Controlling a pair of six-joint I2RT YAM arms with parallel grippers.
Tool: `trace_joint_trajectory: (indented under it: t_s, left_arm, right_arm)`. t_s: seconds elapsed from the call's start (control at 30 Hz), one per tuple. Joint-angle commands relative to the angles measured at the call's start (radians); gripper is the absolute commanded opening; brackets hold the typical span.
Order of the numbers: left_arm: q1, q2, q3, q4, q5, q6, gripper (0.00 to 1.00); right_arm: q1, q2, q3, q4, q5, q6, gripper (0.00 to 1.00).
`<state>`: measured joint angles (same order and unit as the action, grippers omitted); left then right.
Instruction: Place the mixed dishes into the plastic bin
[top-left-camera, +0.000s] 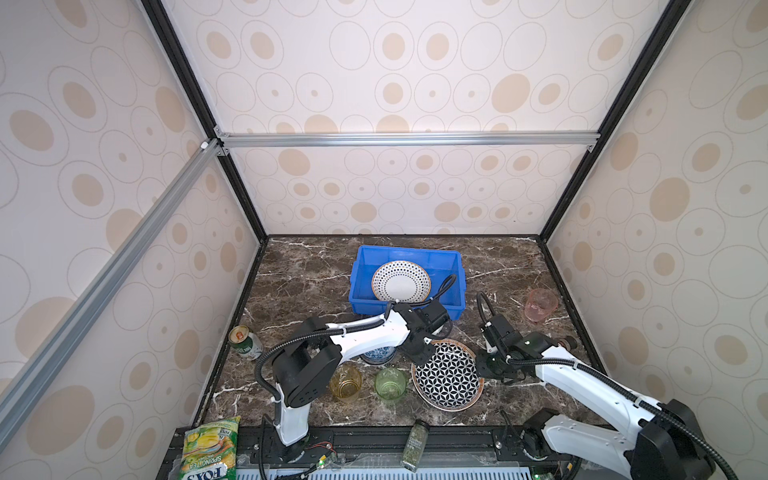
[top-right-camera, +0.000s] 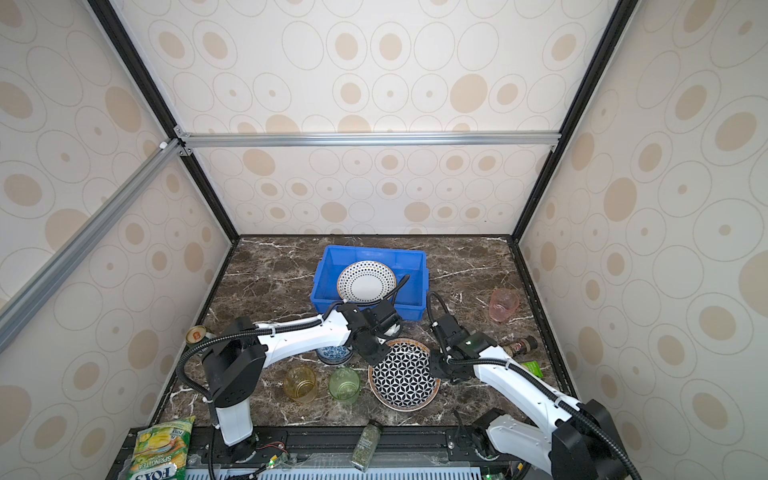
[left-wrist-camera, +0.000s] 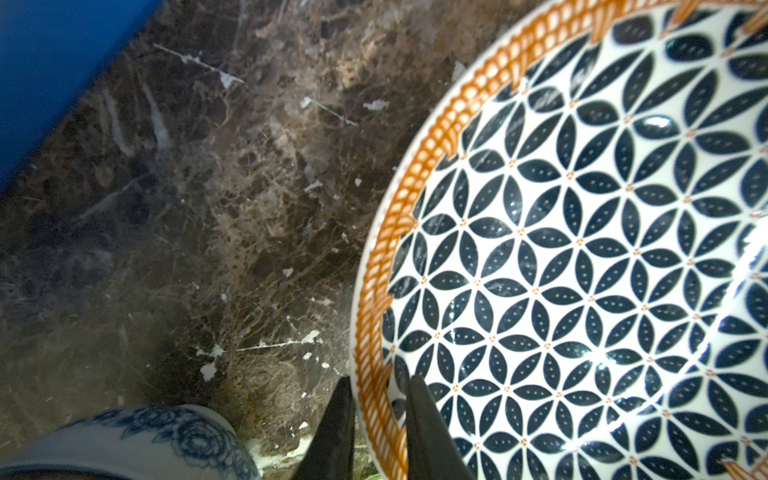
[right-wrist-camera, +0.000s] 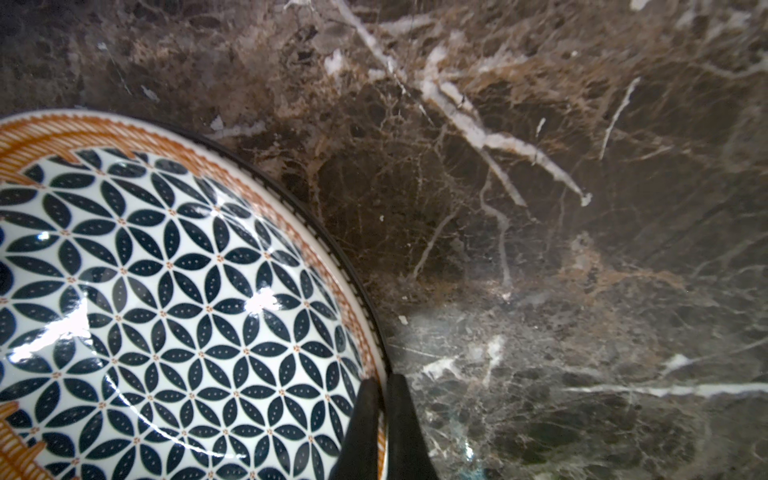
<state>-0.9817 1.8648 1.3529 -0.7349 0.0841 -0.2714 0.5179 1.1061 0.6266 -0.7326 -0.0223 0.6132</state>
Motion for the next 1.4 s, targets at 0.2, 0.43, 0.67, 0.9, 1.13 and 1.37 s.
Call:
trace_joint_trajectory:
  t_s: [0.2, 0.43, 0.67, 0.9, 1.13, 1.37]
  left_arm:
    - [-0.003, 0.009, 0.005, 0.020, 0.074, -0.017, 0.24]
    - [0.000, 0.017, 0.003, 0.034, 0.083, -0.020, 0.24]
    - [0.004, 0.014, -0.006, 0.041, 0.090, -0.022, 0.19]
    - [0.011, 0.016, -0.011, 0.058, 0.124, -0.017, 0.07]
    - [0.018, 0.019, -0.005, 0.051, 0.124, -0.007, 0.00]
    - [0.023, 0.024, 0.012, 0.037, 0.100, 0.006, 0.00]
  right_arm:
    - [0.025, 0.066, -0.036, 0.127, -0.078, 0.048, 0.06]
    - [0.037, 0.070, -0.038, 0.132, -0.076, 0.057, 0.05]
    - [0.038, 0.066, -0.033, 0.125, -0.070, 0.057, 0.05]
    - [0.040, 0.064, -0.034, 0.127, -0.070, 0.061, 0.05]
    - [0.041, 0.061, -0.021, 0.122, -0.068, 0.057, 0.05]
    - [0.041, 0.044, 0.014, 0.092, -0.047, 0.045, 0.08]
